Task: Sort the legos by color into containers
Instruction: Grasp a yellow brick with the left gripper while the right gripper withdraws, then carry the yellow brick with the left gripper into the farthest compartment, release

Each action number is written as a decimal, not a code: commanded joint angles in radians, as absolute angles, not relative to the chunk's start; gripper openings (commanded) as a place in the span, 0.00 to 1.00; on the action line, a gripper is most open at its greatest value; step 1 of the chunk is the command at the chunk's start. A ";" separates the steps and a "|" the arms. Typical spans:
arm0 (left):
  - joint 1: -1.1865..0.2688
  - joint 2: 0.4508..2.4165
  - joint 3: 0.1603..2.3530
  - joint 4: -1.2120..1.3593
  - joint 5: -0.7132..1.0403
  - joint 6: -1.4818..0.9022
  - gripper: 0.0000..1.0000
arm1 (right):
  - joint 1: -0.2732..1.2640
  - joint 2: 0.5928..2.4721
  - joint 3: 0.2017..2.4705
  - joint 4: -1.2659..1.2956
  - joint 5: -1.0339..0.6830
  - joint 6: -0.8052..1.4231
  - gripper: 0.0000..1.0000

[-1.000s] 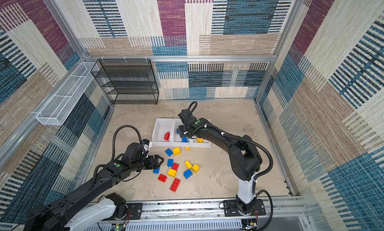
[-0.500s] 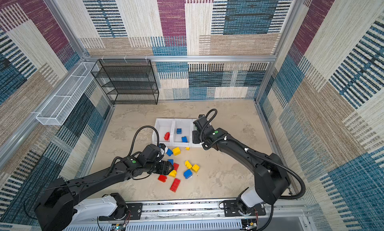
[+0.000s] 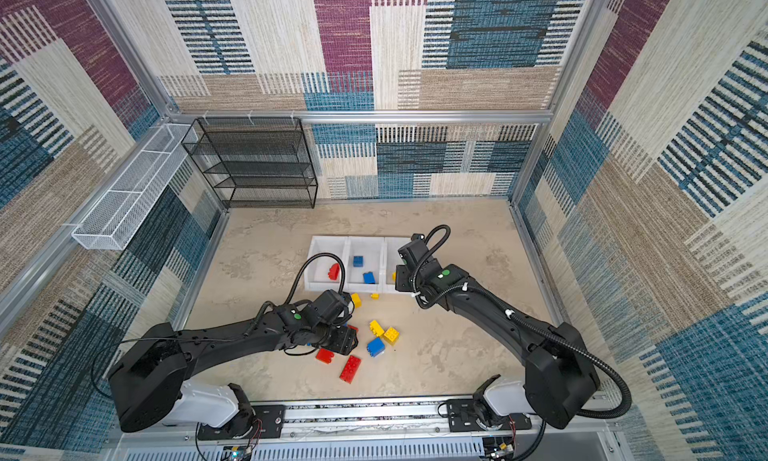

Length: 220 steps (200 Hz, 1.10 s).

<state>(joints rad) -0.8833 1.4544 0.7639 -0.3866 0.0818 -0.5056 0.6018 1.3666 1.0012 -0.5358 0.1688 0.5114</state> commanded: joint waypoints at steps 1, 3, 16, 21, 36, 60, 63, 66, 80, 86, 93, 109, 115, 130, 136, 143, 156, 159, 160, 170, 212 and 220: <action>-0.900 1.496 0.792 -0.424 0.052 -0.472 0.66 | 0.601 1.354 0.994 -0.517 0.183 0.526 0.61; -0.903 1.500 0.795 -0.426 0.052 -0.470 0.66 | 0.600 1.353 0.993 -0.517 0.183 0.526 0.61; -0.913 1.526 0.811 -0.435 0.044 -0.471 0.63 | 0.600 1.347 0.988 -0.517 0.184 0.527 0.61; -0.916 1.537 0.818 -0.442 0.036 -0.473 0.63 | 0.599 1.344 0.986 -0.518 0.185 0.526 0.61; -0.927 1.560 0.839 -0.461 0.014 -0.474 0.60 | 0.599 1.341 0.985 -0.526 0.188 0.526 0.61; -0.937 1.583 0.849 -0.468 0.000 -0.473 0.50 | 0.597 1.330 0.978 -0.542 0.196 0.524 0.61; -0.938 1.584 0.849 -0.467 0.000 -0.474 0.48 | 0.596 1.328 0.977 -0.543 0.197 0.524 0.61; -0.940 1.586 0.851 -0.468 0.000 -0.474 0.47 | 0.595 1.325 0.976 -0.543 0.198 0.524 0.61; -0.943 1.588 0.853 -0.468 0.000 -0.475 0.42 | 0.594 1.310 0.967 -0.546 0.202 0.526 0.61; -0.944 1.583 0.853 -0.468 0.000 -0.475 0.40 | 0.592 1.304 0.966 -0.548 0.204 0.529 0.61; -0.944 1.575 0.854 -0.468 0.000 -0.475 0.39 | 0.590 1.296 0.962 -0.549 0.206 0.531 0.61; -0.944 1.553 0.864 -0.477 -0.003 -0.472 0.38 | 0.584 1.274 0.956 -0.553 0.212 0.534 0.61; -0.945 1.543 0.877 -0.488 -0.005 -0.464 0.38 | 0.580 1.265 0.954 -0.556 0.214 0.534 0.61; -0.941 1.524 0.931 -0.527 -0.027 -0.439 0.38 | 0.568 1.243 0.953 -0.567 0.222 0.534 0.61; -0.939 1.520 0.958 -0.541 -0.041 -0.424 0.38 | 0.563 1.234 0.953 -0.571 0.225 0.531 0.61; -0.933 1.518 0.993 -0.550 -0.054 -0.405 0.38 | 0.554 1.222 0.952 -0.575 0.225 0.529 0.61; -0.914 1.527 1.065 -0.548 -0.064 -0.368 0.39 | 0.540 1.202 0.948 -0.582 0.231 0.523 0.61; -0.909 1.533 1.082 -0.545 -0.064 -0.358 0.39 | 0.537 1.197 0.947 -0.583 0.232 0.522 0.61; -0.908 1.534 1.087 -0.545 -0.064 -0.355 0.39 | 0.537 1.196 0.947 -0.584 0.231 0.522 0.61; -0.888 1.565 1.150 -0.539 -0.059 -0.327 0.39 | 0.528 1.178 0.941 -0.587 0.235 0.519 0.60; -0.817 1.826 1.541 -0.572 -0.011 -0.225 0.39 | 0.517 1.105 0.911 -0.625 0.253 0.532 0.60; -0.809 1.884 1.620 -0.581 -0.003 -0.214 0.39 | 0.516 1.087 0.903 -0.632 0.254 0.536 0.60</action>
<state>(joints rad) -0.8295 1.7691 1.4528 -0.5480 -0.0345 -0.3092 0.5186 1.1278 0.9173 -0.6083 0.2287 0.5220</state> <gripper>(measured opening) 0.450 0.603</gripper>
